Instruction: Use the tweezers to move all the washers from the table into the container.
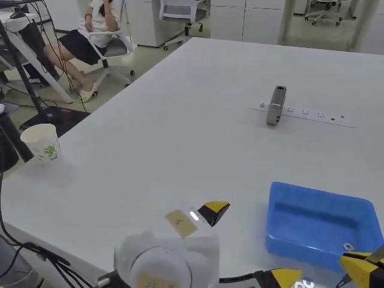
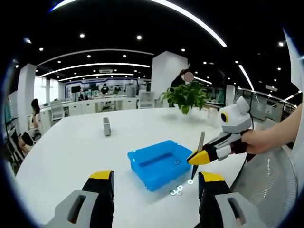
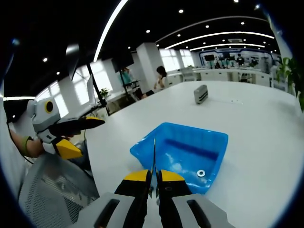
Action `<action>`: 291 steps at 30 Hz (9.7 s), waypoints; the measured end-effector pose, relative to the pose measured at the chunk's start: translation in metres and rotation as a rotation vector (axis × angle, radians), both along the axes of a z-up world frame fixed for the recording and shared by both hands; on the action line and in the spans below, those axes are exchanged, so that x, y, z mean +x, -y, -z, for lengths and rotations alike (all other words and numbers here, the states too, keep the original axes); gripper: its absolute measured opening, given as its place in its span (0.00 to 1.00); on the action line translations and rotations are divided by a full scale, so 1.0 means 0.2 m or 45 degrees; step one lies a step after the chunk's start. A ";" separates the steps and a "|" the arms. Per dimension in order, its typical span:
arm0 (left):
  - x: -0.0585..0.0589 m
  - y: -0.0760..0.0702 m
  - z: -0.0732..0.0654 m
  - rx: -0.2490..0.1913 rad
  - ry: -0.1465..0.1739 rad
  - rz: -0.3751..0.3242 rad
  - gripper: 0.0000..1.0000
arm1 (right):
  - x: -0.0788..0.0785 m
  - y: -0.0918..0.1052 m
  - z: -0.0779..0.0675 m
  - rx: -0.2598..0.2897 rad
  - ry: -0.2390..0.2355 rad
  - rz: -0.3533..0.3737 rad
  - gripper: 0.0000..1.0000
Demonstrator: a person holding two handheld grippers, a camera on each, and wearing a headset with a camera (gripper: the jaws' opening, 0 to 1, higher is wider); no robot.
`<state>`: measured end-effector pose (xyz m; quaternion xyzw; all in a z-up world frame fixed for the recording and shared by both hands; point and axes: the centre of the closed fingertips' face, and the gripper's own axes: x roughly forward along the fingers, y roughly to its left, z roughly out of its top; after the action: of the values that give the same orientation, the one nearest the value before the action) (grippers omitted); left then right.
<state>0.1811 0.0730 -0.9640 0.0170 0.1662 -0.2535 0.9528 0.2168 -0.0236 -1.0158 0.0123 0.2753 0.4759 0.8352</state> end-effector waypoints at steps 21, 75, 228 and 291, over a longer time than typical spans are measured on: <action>-0.01 0.01 0.01 0.011 -0.011 0.013 0.72 | -0.01 0.01 0.09 -0.063 0.038 -0.013 0.04; -0.01 0.00 0.02 0.022 -0.018 0.011 0.69 | 0.15 -0.06 -0.25 0.065 0.200 -0.035 0.03; -0.02 0.01 0.05 0.051 -0.051 0.042 0.65 | -0.11 -0.22 0.09 -0.078 0.118 -0.493 0.03; -0.01 0.01 0.03 0.029 -0.029 0.030 0.65 | 0.19 -0.21 -0.23 0.112 0.227 -0.161 0.02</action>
<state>0.1784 0.0717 -0.9698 0.0268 0.1798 -0.2630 0.9475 0.2551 0.0183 -0.9698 -0.0109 0.1792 0.5385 0.8233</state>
